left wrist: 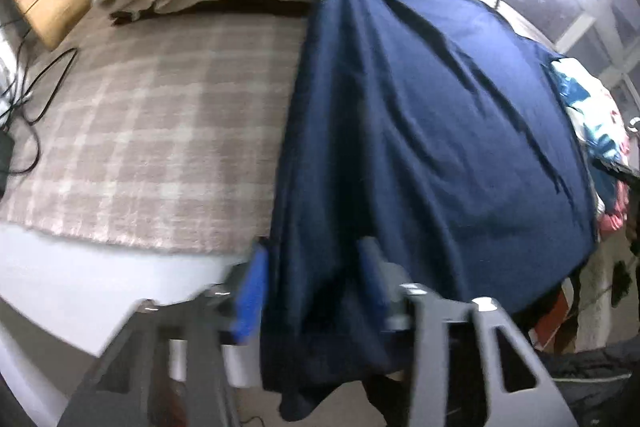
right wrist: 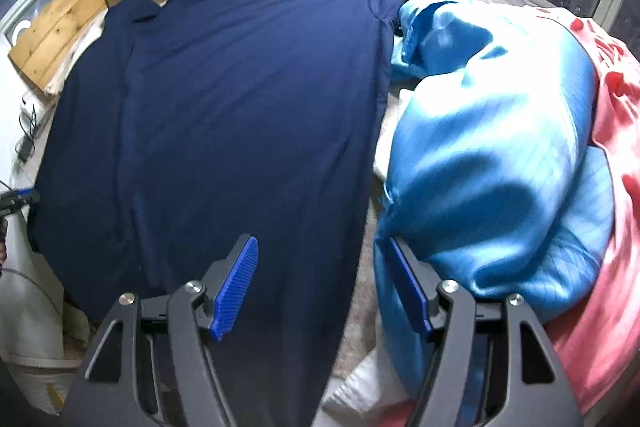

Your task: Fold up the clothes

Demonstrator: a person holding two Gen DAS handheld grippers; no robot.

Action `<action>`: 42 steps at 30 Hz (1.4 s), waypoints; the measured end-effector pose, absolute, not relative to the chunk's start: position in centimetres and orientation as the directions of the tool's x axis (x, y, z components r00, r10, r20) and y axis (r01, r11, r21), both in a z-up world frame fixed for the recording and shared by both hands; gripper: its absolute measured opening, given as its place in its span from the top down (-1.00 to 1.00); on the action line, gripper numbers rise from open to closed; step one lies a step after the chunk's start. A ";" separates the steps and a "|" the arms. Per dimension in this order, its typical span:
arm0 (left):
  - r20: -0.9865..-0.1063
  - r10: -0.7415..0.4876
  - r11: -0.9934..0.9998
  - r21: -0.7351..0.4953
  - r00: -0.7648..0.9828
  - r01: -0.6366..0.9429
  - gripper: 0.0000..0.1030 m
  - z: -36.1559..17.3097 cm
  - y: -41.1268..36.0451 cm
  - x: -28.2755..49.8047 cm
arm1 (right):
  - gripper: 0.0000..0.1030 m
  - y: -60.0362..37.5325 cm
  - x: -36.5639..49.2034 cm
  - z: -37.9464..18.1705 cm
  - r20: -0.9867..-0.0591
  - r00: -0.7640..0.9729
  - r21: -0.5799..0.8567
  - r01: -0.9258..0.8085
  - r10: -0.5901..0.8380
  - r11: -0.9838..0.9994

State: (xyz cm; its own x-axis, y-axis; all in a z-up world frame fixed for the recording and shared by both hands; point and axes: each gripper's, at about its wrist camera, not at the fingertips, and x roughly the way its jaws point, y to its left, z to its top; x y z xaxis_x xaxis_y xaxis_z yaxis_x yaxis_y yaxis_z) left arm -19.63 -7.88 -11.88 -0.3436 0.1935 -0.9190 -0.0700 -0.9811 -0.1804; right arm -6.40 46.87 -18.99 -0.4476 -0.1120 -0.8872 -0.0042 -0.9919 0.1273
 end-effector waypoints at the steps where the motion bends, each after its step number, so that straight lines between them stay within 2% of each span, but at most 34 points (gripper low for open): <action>1: -0.923 0.186 -0.982 -0.171 -0.337 -0.075 0.76 -11.9 -7.8 -19.8 | -0.27 46.9 -6.9 -19.2 -0.882 -0.453 0.148 -0.005 -0.130 -0.989; 2: -0.927 0.179 -0.984 -0.162 -0.331 -0.080 0.90 -11.9 -7.6 -19.9 | -0.27 46.8 -7.5 -19.4 -0.876 -0.458 0.173 -0.003 -0.153 -0.985; 6: -0.932 0.167 -0.986 -0.148 -0.323 -0.080 0.96 -11.7 -7.4 -20.0 | -0.27 46.6 -10.1 -21.6 -0.889 -0.422 0.203 -0.013 -0.178 -0.979; 9: -0.946 0.096 -0.993 -0.070 -0.310 -0.096 0.95 -11.4 -7.7 -19.1 | -0.25 46.1 -10.7 -22.3 -0.904 -0.416 0.108 0.007 -0.101 -0.994; 11: -0.952 0.077 -0.997 -0.066 -0.296 -0.045 0.95 -11.8 -9.2 -19.0 | -0.24 45.8 -10.9 -22.5 -0.915 -0.403 0.033 0.013 -0.035 -0.999; 14: -0.947 0.077 -0.997 -0.074 -0.311 -0.021 0.96 -11.7 -9.8 -19.4 | -0.26 45.5 -11.3 -22.6 -0.918 -0.397 0.003 0.024 -0.012 -1.000; 17: -0.947 0.028 -0.998 -0.009 -0.319 -0.062 0.79 -11.5 -8.5 -19.9 | -0.26 45.8 -11.7 -22.4 -0.920 -0.390 0.036 0.019 -0.040 -0.999; 19: -0.945 -0.001 -0.998 0.022 -0.328 -0.059 0.39 -11.0 -8.5 -19.7 | -0.26 46.6 -11.2 -21.9 -0.917 -0.397 0.049 0.005 -0.047 -0.999; 22: -0.934 -0.019 -0.999 0.029 -0.356 -0.022 0.40 -9.5 -9.4 -18.7 | -0.26 47.7 -9.4 -20.4 -0.908 -0.416 0.059 -0.011 -0.049 -0.998; 24: -0.926 -0.020 -1.000 0.017 -0.378 0.009 0.41 -8.2 -10.1 -17.6 | -0.26 48.7 -7.0 -18.4 -0.885 -0.448 0.150 -0.016 -0.127 -0.989; 27: -0.900 0.052 -0.998 -0.060 -0.433 0.005 0.41 -6.4 -8.7 -15.9 | -0.26 50.3 -2.5 -15.1 -0.830 -0.510 0.283 -0.033 -0.227 -0.959; 29: -0.881 0.133 -0.991 -0.110 -0.454 -0.078 0.40 -5.1 -5.3 -14.9 | -0.26 50.6 0.0 -13.4 -0.803 -0.544 0.325 -0.054 -0.245 -0.944; 32: -0.854 0.258 -0.950 -0.138 -0.452 -0.282 0.37 -4.4 2.6 -14.2 | -0.25 51.3 1.7 -10.1 -0.771 -0.601 0.297 -0.050 -0.209 -0.954; 36: -0.792 0.493 -0.818 -0.280 -0.360 -0.503 0.35 -5.6 14.0 -12.9 | -0.25 52.1 3.2 -5.8 -0.736 -0.658 0.244 -0.037 -0.160 -0.969; 38: -0.779 0.552 -0.749 -0.305 -0.299 -0.588 0.34 -6.7 19.8 -12.2 | -0.25 53.5 3.3 -4.3 -0.719 -0.678 0.230 -0.020 -0.156 -0.973; 42: -0.773 0.586 -0.658 -0.278 -0.243 -0.700 0.32 -7.9 29.4 -11.5 | -0.25 55.2 1.0 -2.8 -0.717 -0.685 0.155 0.026 -0.130 -0.988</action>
State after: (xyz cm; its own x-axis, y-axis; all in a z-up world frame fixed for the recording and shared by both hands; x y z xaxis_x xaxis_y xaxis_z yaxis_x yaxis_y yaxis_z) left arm -11.53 29.38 -7.95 -0.2432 0.5857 -0.7732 -0.6997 -0.6580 -0.2783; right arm 1.01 55.24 -2.84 -0.6847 -0.1303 -0.7171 0.0256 -0.9876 0.1550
